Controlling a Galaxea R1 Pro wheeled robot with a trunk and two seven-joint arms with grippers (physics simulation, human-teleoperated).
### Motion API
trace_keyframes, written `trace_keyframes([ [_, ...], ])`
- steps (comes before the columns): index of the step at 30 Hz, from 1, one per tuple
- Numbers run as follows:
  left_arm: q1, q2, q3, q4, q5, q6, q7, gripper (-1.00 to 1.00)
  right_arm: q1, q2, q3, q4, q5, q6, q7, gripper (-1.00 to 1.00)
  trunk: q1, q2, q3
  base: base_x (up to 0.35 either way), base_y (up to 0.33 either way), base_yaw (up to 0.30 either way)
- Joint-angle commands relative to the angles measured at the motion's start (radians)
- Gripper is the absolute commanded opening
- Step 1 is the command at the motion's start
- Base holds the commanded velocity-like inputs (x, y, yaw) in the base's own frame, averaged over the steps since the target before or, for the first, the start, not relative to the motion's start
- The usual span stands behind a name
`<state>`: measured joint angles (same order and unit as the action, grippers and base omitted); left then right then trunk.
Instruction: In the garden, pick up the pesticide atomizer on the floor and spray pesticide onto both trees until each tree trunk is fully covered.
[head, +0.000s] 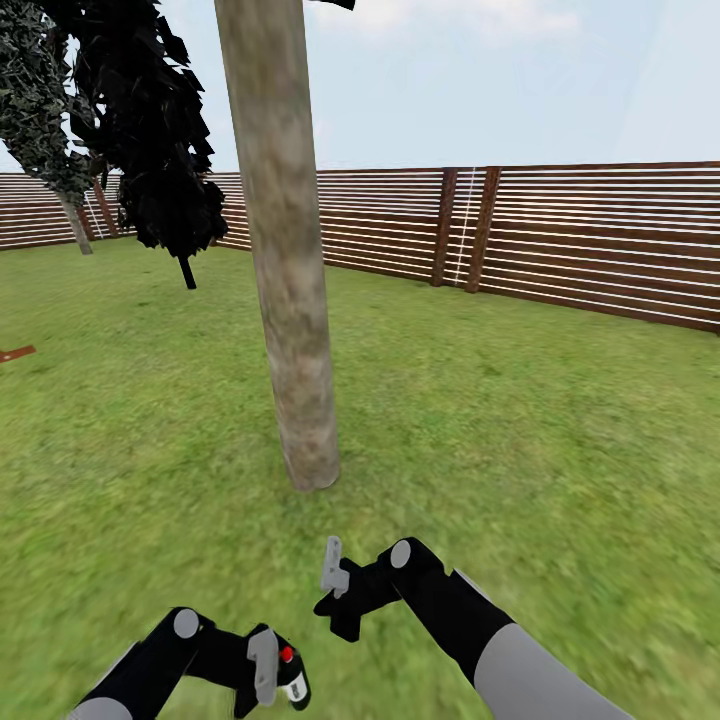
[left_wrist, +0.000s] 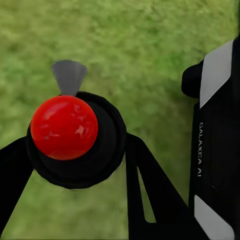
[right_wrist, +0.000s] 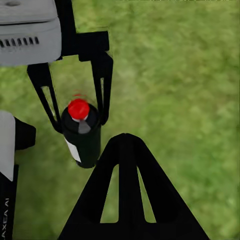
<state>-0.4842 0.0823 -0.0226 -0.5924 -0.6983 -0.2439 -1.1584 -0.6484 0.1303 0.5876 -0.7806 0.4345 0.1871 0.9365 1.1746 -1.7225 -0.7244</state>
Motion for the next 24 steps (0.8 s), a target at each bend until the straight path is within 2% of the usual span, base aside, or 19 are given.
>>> trace_keyframes([
  [1,-0.001,-0.005,-0.003,-0.002,-0.004,-0.007,0.000,-1.00,0.000,0.000,0.000,-0.001,0.003,0.008,0.004,-1.00,0.000,0.000,-0.001,0.000,0.000,0.000],
  [4,-0.003,-0.025,-0.001,-0.002,-0.002,-0.005,0.000,-1.00,0.000,0.000,0.000,-0.002,0.003,0.008,0.004,-1.00,0.000,0.000,-0.001,0.000,0.000,0.000],
  [8,-0.004,-0.037,0.000,-0.004,0.004,0.001,0.002,-1.00,0.000,0.000,0.000,-0.002,0.003,0.008,0.004,-1.00,0.000,0.000,-0.001,0.000,0.000,0.000],
  [14,-0.004,-0.059,0.002,-0.057,0.006,0.009,0.002,-1.00,0.000,0.001,0.000,-0.002,0.003,0.008,0.004,-1.00,0.000,0.000,-0.001,0.000,0.000,0.000],
  [19,-0.004,-0.060,0.000,-0.061,0.076,0.007,-0.001,-1.00,0.000,0.002,0.000,-0.002,0.001,0.008,0.004,-1.00,0.000,0.000,-0.001,0.000,0.000,0.000],
  [24,-0.037,-0.059,0.001,-0.061,0.084,0.012,-0.038,-1.00,0.000,0.002,0.000,-0.002,0.002,0.008,0.003,-1.00,0.000,0.000,-0.001,0.000,0.000,0.000],
])
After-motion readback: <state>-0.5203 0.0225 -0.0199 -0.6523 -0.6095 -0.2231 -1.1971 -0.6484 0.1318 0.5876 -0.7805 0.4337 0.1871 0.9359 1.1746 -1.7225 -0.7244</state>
